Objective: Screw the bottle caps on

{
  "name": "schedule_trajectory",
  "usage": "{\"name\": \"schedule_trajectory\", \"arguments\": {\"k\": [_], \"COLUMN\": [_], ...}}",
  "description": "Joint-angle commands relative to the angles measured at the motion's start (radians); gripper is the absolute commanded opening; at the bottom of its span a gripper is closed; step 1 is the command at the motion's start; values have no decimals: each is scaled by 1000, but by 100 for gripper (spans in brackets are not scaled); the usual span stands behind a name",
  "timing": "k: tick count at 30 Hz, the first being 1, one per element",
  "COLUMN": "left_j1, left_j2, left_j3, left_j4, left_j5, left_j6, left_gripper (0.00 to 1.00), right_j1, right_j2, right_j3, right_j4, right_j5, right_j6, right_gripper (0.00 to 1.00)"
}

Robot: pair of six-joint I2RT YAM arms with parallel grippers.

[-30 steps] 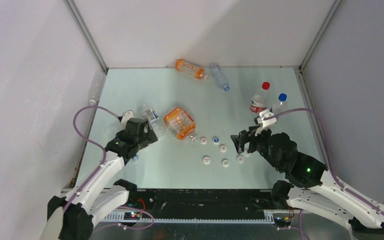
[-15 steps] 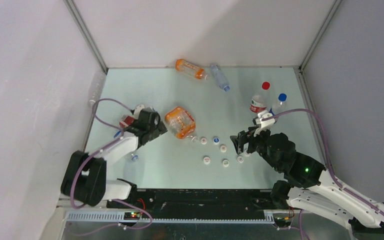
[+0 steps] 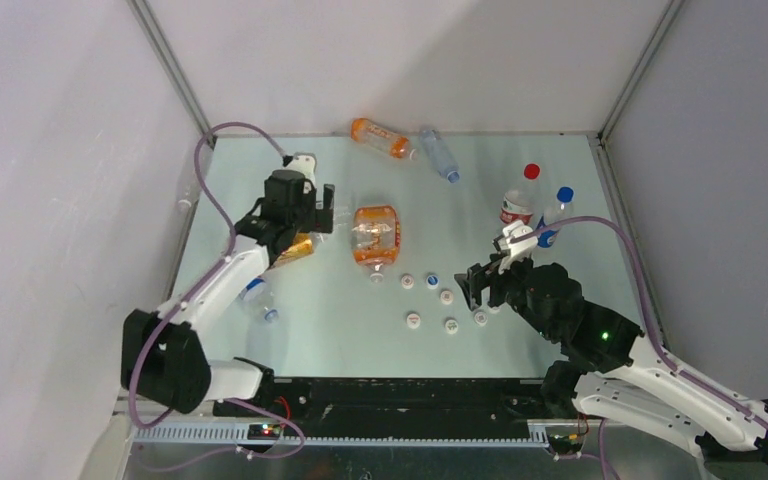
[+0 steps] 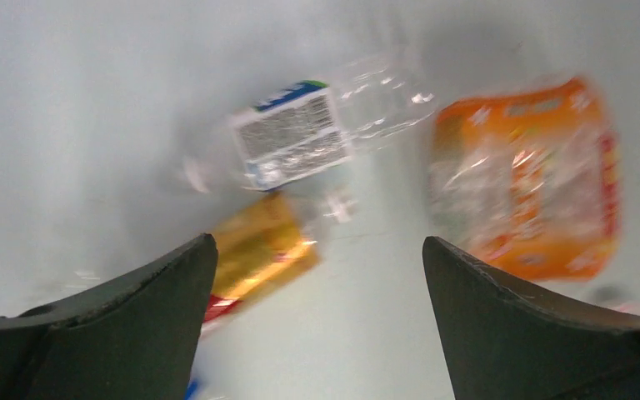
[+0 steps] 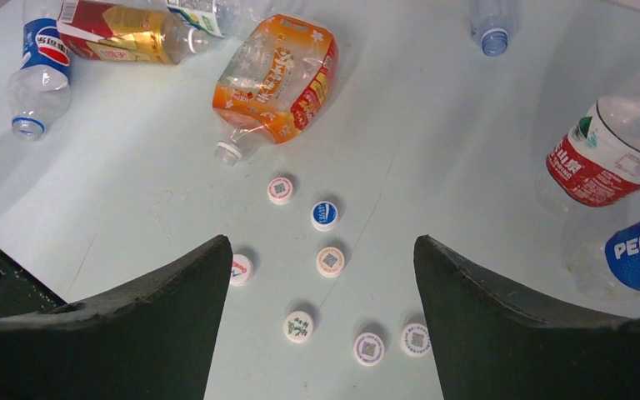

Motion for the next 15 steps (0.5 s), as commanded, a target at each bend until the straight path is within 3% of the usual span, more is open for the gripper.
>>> {"name": "schedule_trajectory", "arguments": {"k": [1,5,10,15], "left_j1": [8,49,147,165], "left_j2": [-92,-68,56,132], "left_j3": [15,33,95,93], "left_j4": [-146,-224,-347,-333], "left_j5": [-73,14,119,88], "left_j6": [595,806,869,951], "left_gripper": [100,100,100,100], "right_j1": [-1,1,1,0], "right_j2": [-8,-13,-15,-9], "right_j3": [-7,-15,-15,-15], "right_j4": [57,68,77,83], "right_j5": [-33,-56,-74,-79], "right_j6": [-37,-40,-46,-62], "right_gripper": [82,82,83,83]}}
